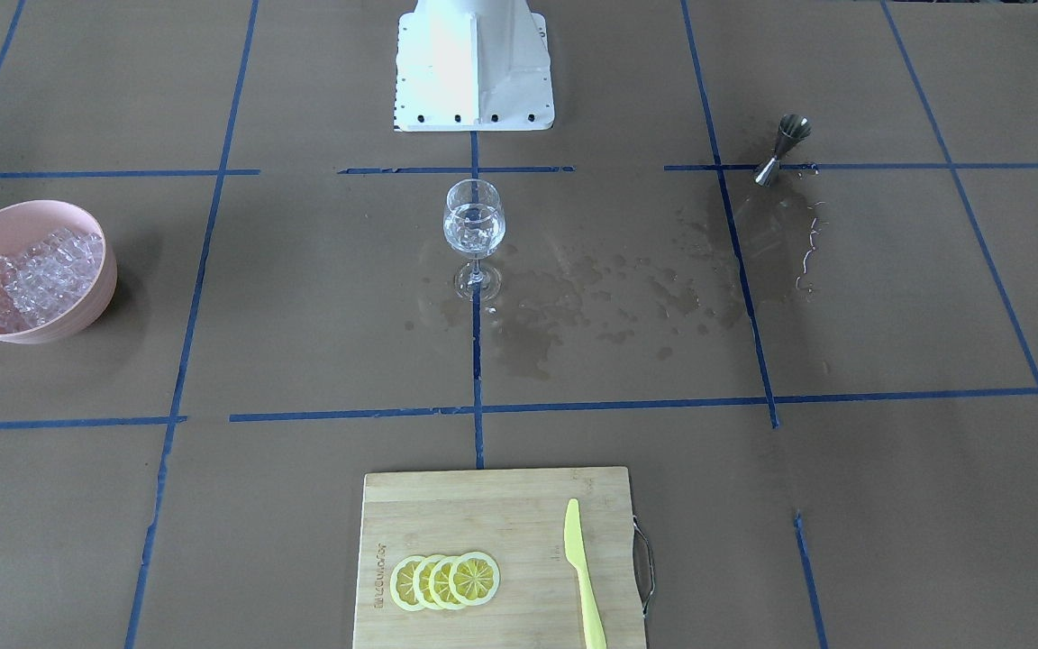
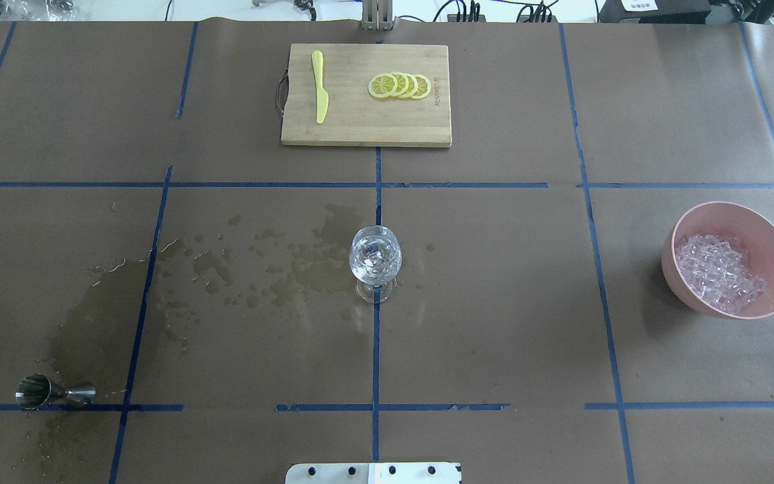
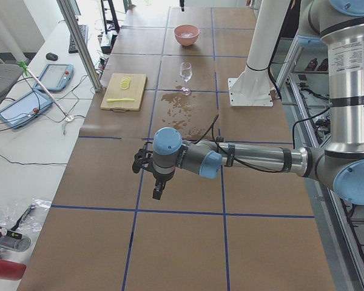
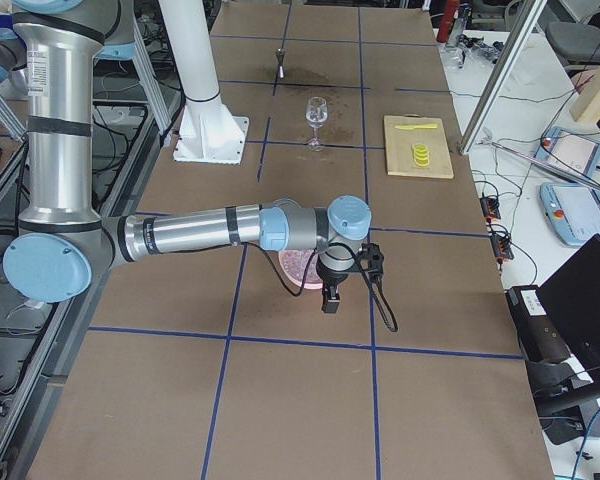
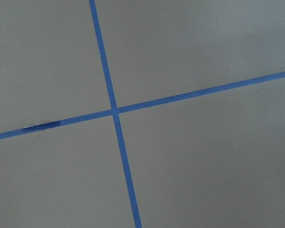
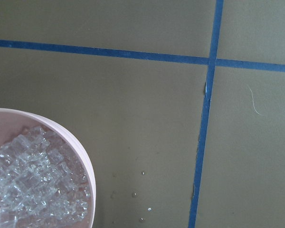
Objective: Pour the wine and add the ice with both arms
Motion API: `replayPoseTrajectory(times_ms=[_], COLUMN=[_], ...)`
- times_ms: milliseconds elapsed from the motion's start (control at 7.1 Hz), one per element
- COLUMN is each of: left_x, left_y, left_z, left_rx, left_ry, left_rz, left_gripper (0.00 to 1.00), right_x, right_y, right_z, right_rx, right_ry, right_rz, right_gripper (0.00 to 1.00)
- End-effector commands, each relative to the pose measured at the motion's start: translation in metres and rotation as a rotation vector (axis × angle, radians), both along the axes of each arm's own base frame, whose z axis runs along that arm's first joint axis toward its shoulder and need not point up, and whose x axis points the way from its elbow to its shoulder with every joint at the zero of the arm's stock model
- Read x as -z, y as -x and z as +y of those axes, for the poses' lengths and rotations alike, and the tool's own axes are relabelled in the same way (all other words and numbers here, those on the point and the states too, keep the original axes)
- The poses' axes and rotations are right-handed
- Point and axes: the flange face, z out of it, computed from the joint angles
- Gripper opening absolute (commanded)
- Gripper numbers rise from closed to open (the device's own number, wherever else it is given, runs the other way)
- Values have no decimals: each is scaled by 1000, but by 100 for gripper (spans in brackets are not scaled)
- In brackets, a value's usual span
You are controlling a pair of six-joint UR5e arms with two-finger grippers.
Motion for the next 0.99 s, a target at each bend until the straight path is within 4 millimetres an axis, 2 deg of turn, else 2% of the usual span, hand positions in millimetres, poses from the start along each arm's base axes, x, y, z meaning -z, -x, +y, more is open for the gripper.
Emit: replayPoseTrajectory(times_ms=[0, 423, 704, 845], left_x=[-14, -16, -7, -10], left_y=[2, 1, 3, 3], left_z=[5, 0, 0, 0], left_rx=[5, 3, 8, 6], left_ry=[54, 63, 47, 53], left_rz=[-18, -19, -17, -17], left_gripper=[100, 100, 100, 100], right_x=[0, -9, -1, 3], right_y=[-2, -5, -10, -20], right_z=[3, 13, 16, 34], right_rx=[-2, -11, -60, -108], right_ry=[0, 24, 48, 75], right_rz=[1, 3, 0, 7], right_gripper=[100, 100, 100, 100])
